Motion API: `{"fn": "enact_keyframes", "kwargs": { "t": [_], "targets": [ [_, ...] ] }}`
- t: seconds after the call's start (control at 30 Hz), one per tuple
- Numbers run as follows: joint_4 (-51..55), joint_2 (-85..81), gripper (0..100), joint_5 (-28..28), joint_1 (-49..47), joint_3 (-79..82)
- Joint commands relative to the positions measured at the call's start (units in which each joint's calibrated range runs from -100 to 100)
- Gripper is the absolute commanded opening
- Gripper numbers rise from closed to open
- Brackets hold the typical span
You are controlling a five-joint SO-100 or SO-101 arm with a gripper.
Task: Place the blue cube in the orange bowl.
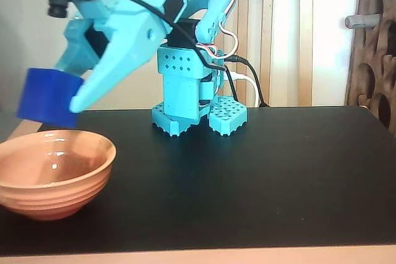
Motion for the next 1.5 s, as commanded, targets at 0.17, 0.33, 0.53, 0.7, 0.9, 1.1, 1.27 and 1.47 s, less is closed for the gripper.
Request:
{"fn": "enact_keyframes", "kwargs": {
  "t": [0.17,0.33,0.53,0.7,0.9,1.1,1.27,1.47],
  "targets": [
    [-2.92,2.76,15,0.30,4.73,-0.48],
    [-5.53,5.75,15,0.30,4.43,-0.48],
    [-5.53,8.98,15,0.30,4.03,-0.57],
    [-5.44,10.09,15,0.30,4.63,-0.48],
    [-5.35,12.05,15,0.30,5.84,-0.29],
    [-5.53,14.69,15,-0.01,6.34,-1.02],
    [-5.53,17.25,15,-0.01,7.44,-1.11],
    [-5.62,20.06,15,0.20,7.54,-1.29]
  ]
}}
